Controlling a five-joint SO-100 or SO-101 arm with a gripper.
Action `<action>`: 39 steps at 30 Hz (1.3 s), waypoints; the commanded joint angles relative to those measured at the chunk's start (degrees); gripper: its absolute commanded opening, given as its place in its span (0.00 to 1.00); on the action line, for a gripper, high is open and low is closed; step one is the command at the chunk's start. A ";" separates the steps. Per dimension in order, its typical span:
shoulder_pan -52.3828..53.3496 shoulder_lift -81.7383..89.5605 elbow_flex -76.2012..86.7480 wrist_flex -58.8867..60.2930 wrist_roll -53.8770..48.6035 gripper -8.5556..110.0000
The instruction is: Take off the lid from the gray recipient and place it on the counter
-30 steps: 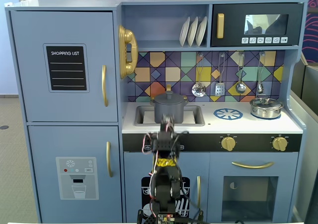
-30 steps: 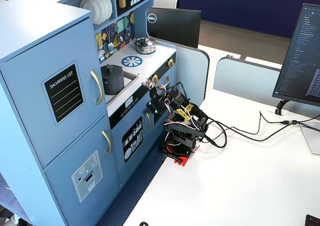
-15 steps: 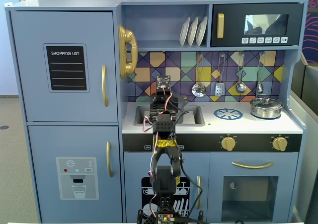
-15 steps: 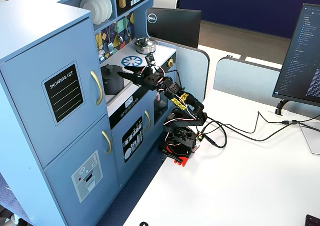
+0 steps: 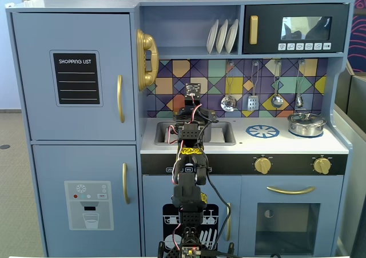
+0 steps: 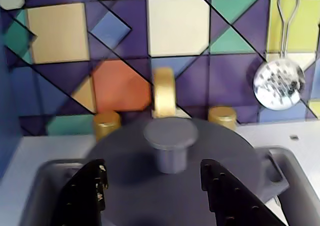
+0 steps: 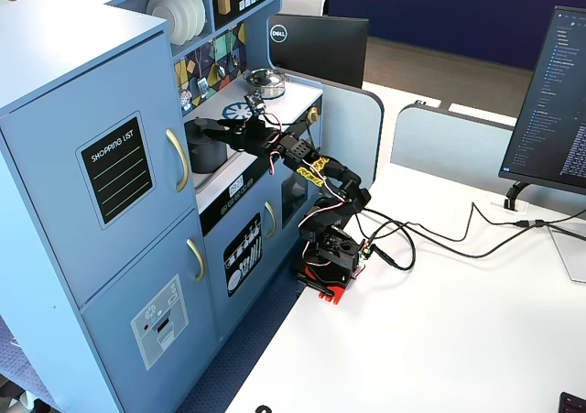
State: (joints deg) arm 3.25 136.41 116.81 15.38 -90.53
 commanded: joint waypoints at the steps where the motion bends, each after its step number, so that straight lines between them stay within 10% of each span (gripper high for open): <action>1: 0.88 -3.87 -6.15 -2.02 0.97 0.21; 39: -0.35 -19.42 -24.35 -5.19 1.23 0.07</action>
State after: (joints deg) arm 3.34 114.43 97.73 13.18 -88.24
